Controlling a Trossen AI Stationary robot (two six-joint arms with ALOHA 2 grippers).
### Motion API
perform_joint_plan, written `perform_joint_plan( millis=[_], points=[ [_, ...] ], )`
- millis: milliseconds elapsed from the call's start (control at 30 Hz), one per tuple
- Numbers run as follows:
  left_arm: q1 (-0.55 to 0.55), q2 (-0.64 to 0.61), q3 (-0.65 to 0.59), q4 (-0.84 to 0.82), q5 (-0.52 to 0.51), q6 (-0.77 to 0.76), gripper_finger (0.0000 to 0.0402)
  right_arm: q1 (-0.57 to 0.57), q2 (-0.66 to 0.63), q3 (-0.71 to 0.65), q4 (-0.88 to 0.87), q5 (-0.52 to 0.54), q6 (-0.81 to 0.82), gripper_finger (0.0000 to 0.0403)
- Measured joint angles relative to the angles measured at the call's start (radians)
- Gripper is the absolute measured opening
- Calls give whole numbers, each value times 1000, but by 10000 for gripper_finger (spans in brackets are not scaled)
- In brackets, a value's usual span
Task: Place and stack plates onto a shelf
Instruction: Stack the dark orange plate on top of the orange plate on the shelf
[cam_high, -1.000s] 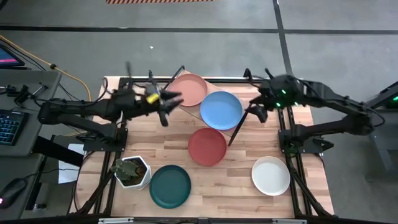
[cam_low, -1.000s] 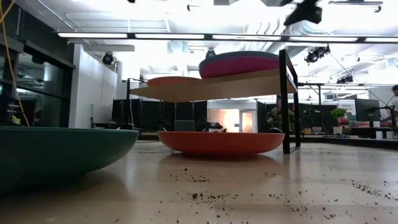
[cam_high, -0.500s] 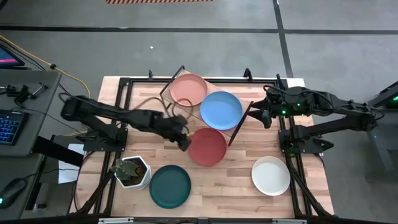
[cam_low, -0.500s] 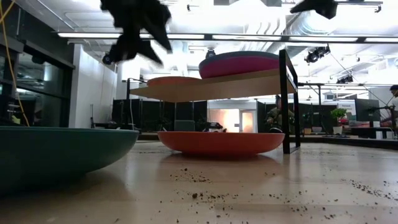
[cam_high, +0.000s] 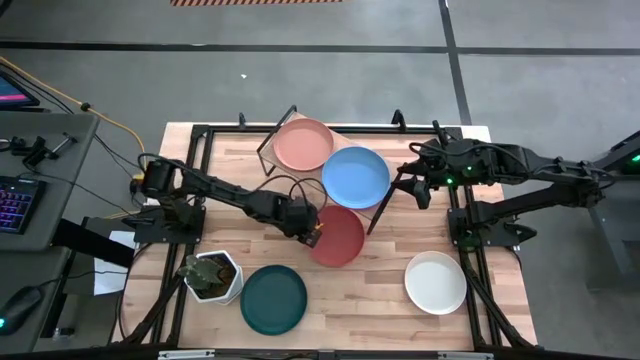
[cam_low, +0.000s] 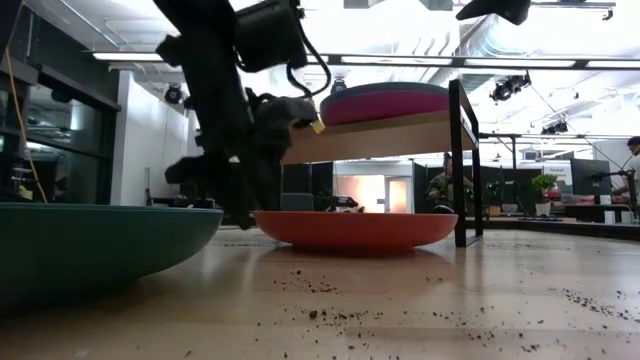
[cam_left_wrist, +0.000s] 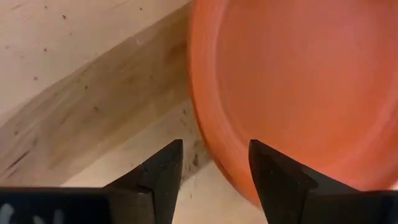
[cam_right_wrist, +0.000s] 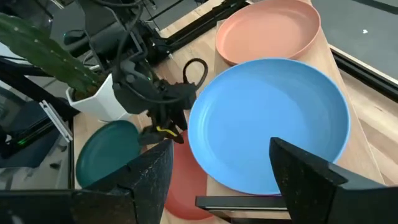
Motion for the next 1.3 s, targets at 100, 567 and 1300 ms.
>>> perform_joint_plan(
  millis=[100,567,1300],
  points=[
    [7,31,0,18,-5,-20,181,0,-1,0,0,4,0,248],
    [29,-24,1,-41,64,117,13,0,-1,0,0,37,-32,248],
    [346,-753,-1,-175,-56,253,1,0,20,0,49,37,-34,248]
  ],
)
